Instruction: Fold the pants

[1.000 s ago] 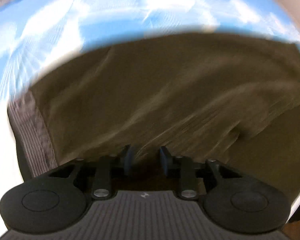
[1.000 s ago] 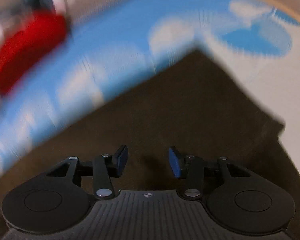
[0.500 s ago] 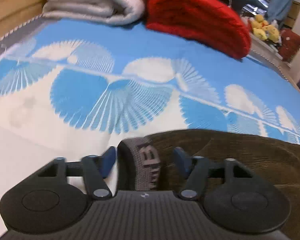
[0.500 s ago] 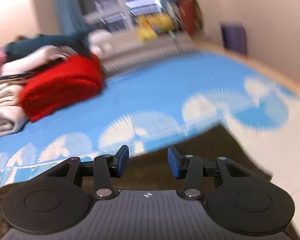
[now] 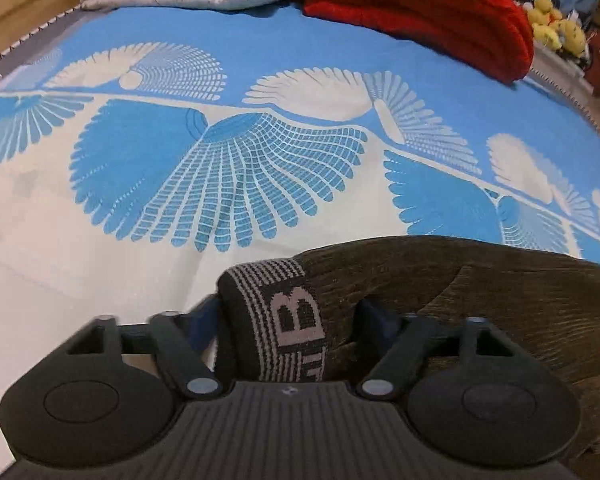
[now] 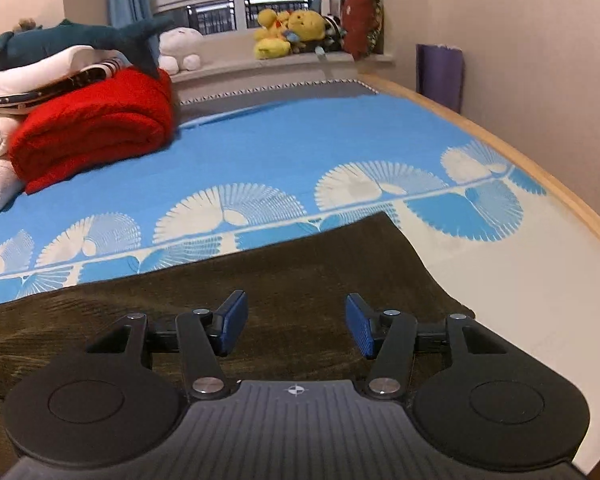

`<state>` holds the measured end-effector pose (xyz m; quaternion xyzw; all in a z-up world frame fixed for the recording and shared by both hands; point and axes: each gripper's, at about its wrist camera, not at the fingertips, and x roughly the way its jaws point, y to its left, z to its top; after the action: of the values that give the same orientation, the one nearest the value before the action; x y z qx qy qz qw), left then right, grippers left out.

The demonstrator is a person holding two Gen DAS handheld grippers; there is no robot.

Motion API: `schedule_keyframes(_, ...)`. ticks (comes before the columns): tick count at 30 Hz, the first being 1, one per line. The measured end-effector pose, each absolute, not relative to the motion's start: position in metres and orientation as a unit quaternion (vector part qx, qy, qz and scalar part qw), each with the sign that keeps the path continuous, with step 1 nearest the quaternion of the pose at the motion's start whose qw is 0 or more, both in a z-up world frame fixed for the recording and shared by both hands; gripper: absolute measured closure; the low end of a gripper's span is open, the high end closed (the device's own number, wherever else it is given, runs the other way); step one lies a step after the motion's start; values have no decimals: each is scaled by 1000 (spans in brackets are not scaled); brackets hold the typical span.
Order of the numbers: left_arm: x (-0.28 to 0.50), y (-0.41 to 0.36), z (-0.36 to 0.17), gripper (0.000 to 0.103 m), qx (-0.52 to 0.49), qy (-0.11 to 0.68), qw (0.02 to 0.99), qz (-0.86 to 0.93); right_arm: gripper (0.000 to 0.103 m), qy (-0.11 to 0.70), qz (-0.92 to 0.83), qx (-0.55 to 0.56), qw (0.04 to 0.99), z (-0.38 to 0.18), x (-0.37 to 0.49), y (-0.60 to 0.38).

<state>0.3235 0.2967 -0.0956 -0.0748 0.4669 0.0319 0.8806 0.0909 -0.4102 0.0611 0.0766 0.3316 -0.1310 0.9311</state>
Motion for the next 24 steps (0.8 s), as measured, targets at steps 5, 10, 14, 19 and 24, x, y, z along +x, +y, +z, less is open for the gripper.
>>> schedule_keyframes(5, 311, 278, -67, 60, -8, 450, 892, 41, 47, 339, -139, 88, 926, 57, 90, -409)
schedule_keyframes(10, 262, 251, -24, 64, 60, 401, 913, 44, 48, 340, -136, 131, 921, 59, 91, -406)
schedule_keyframes(14, 193, 242, 16, 68, 99, 364, 926, 13, 48, 337, -119, 157, 921, 63, 89, -393)
schedule_keyframes(19, 111, 265, 7, 72, 47, 453, 889, 45, 48, 325, -79, 169, 927, 73, 79, -379)
schedule_keyframes(24, 81, 287, 16, 52, -43, 460, 884, 67, 48, 331, -69, 185, 923, 74, 73, -384)
